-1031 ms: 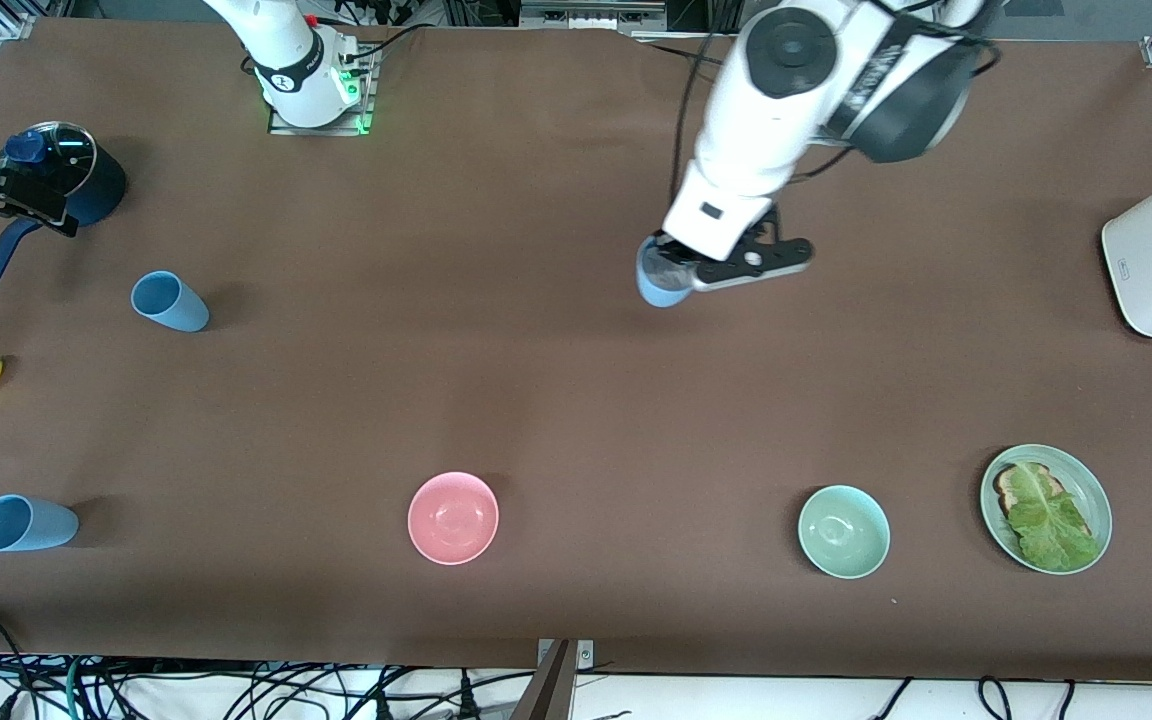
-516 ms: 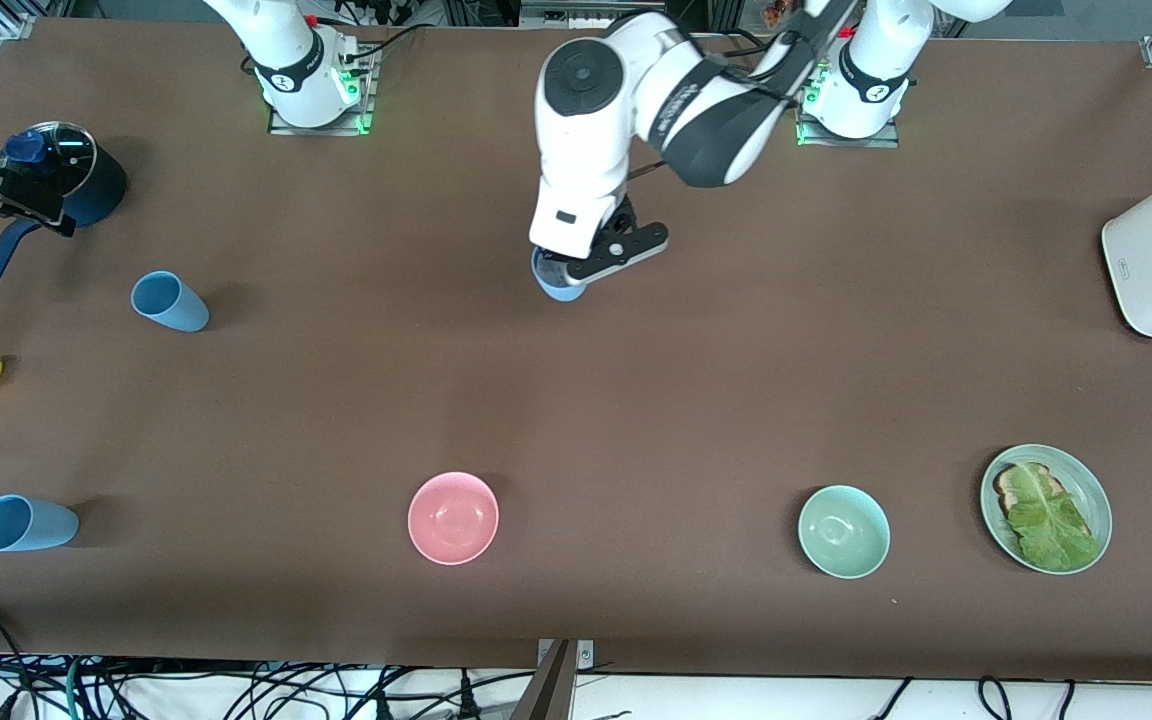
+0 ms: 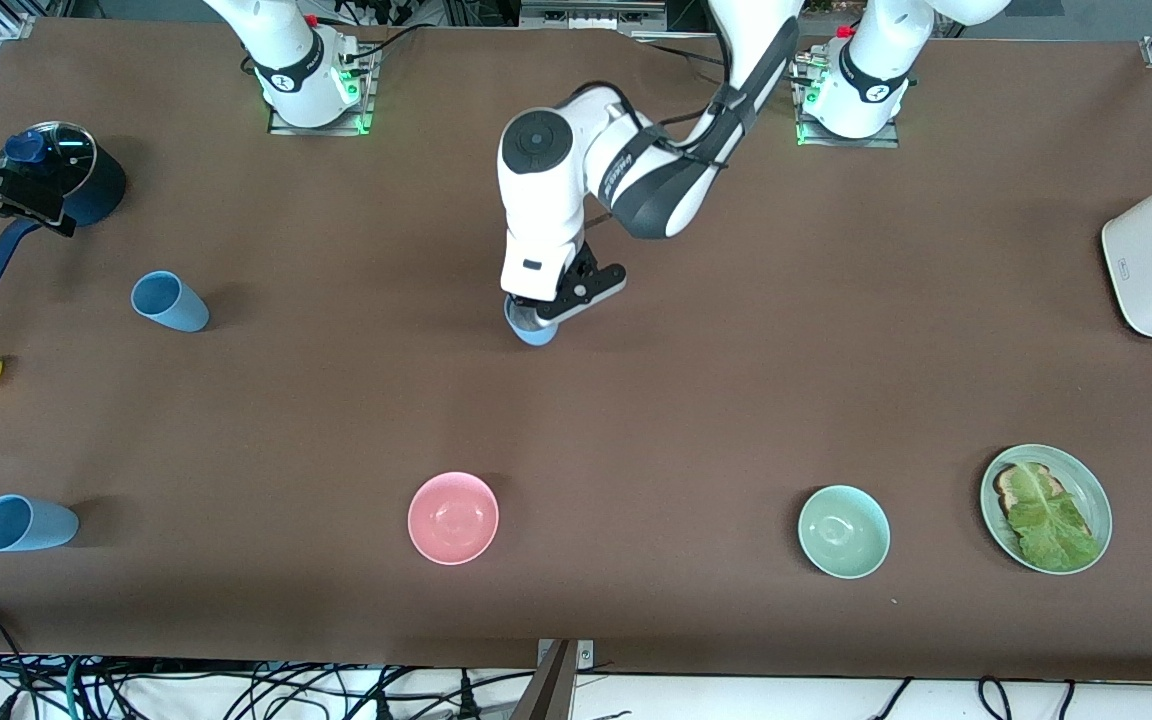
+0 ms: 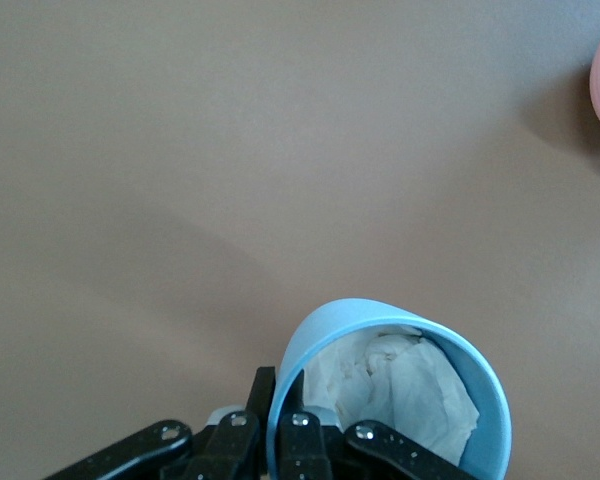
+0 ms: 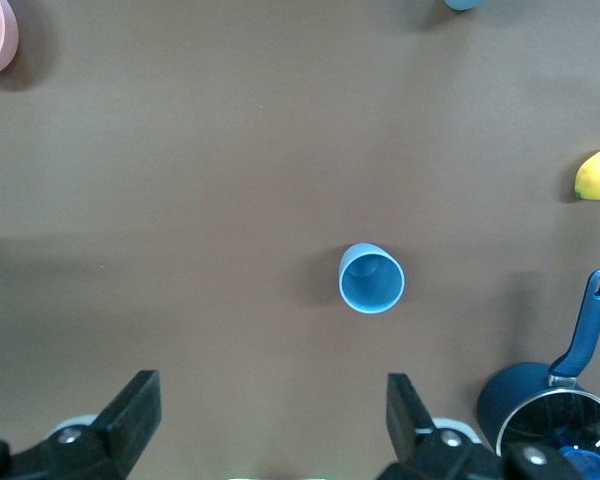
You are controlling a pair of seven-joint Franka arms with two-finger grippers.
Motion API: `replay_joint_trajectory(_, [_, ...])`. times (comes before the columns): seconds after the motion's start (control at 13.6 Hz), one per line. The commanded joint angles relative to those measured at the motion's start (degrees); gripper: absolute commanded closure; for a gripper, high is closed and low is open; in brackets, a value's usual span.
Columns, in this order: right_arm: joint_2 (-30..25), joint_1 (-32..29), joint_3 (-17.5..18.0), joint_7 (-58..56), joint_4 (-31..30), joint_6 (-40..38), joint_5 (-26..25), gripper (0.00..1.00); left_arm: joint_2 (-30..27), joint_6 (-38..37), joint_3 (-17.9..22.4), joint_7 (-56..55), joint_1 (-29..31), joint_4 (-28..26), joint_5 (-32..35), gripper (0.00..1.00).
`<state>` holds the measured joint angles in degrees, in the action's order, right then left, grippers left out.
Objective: Stack blue cups with both arms
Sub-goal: 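Lower the tissue cup onto the table middle with the left gripper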
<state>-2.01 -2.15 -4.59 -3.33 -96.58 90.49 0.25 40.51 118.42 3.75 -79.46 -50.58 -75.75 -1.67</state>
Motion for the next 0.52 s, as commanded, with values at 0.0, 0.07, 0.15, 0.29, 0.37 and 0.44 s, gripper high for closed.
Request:
replay_joint_trajectory(0.0, [0.1,-0.3,-0.2,-1.2,0.4,-0.8,1.0,0.0,4.1,2.9,1.3,-1.2,-0.6,3.1,1.6,1.0])
replay_joint_trajectory(0.07, [0.1,-0.2,-0.2,-1.2,0.4,-0.8,1.0,0.0,5.1,4.2,1.6,-1.2,-0.6,3.1,1.6,1.0])
replay_joint_trajectory(0.15, [0.1,-0.2,-0.2,-1.2,0.4,-0.8,1.0,0.0,5.6,4.6,2.1,-1.3,-0.7,3.1,1.6,1.0])
replay_joint_trajectory(0.29, [0.2,-0.2,-0.3,-1.2,0.3,-0.8,0.9,0.0,7.0,6.5,2.5,-1.7,-1.0,3.1,1.6,1.0])
replay_joint_trajectory(0.37, [0.8,-0.2,-0.4,-1.1,0.4,-1.0,0.3,0.0,7.7,7.6,2.8,-2.2,-1.3,3.0,1.7,1.0])
replay_joint_trajectory(0.44, [1.1,-0.3,-0.4,-0.5,0.2,-2.1,-0.1,0.0,7.7,7.6,3.0,-2.2,-1.3,3.0,1.6,1.0])
